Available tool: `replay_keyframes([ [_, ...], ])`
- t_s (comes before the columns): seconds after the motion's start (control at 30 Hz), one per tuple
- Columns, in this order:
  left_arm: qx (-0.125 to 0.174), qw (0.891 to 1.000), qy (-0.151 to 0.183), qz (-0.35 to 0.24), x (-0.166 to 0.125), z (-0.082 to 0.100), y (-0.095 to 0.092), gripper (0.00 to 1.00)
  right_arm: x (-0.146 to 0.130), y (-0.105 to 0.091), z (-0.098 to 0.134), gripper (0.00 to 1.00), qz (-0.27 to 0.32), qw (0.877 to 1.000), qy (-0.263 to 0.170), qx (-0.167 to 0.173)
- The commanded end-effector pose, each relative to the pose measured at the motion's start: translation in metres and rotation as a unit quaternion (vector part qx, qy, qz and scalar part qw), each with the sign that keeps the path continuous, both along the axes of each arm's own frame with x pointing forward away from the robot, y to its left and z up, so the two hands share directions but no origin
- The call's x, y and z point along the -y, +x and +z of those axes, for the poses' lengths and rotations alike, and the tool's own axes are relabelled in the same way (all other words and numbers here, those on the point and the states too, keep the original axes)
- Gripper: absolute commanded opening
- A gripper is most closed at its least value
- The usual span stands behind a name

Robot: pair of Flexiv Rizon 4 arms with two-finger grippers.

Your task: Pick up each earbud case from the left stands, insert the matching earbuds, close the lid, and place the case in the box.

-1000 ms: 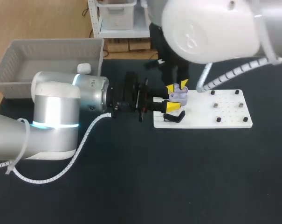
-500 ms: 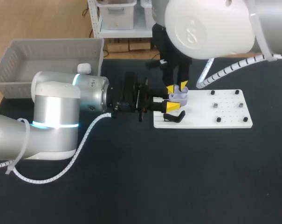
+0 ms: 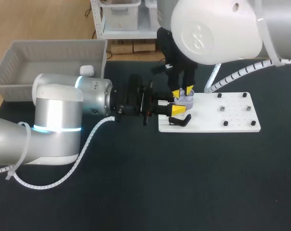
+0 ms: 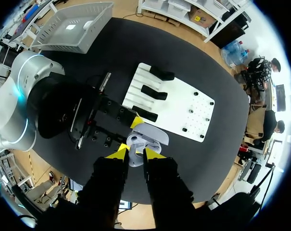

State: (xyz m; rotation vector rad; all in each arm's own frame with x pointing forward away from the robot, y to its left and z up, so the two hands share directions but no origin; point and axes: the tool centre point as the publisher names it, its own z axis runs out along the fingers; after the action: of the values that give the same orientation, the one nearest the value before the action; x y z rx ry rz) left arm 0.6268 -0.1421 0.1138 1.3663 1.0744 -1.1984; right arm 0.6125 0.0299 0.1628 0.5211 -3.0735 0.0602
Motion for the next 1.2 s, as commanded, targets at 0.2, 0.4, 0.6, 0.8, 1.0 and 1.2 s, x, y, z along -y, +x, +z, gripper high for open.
replay_keyframes([
  [0.2,0.000,1.000,0.000,0.002,0.001,0.000,-0.001,0.00,0.001,0.005,-0.005,0.00,0.001,1.000,0.001,-0.007],
  [0.4,0.000,1.000,0.000,0.002,0.001,0.000,-0.001,0.00,0.000,0.006,-0.006,0.00,0.003,1.000,0.000,-0.009],
  [0.6,0.000,1.000,0.000,0.002,0.001,0.000,-0.001,0.00,-0.001,0.006,-0.009,0.00,0.004,1.000,0.001,-0.012],
  [0.8,0.000,1.000,0.000,0.002,0.001,0.000,-0.001,0.00,-0.001,0.008,-0.011,0.00,0.005,1.000,-0.001,-0.013],
  [1.0,0.000,1.000,0.000,0.002,0.001,0.000,-0.001,0.00,-0.001,0.010,-0.012,0.00,0.006,1.000,-0.004,-0.015],
  [1.2,0.000,1.000,0.000,0.002,0.001,0.000,-0.001,0.00,-0.001,0.012,-0.015,0.00,0.008,1.000,-0.007,-0.020],
])
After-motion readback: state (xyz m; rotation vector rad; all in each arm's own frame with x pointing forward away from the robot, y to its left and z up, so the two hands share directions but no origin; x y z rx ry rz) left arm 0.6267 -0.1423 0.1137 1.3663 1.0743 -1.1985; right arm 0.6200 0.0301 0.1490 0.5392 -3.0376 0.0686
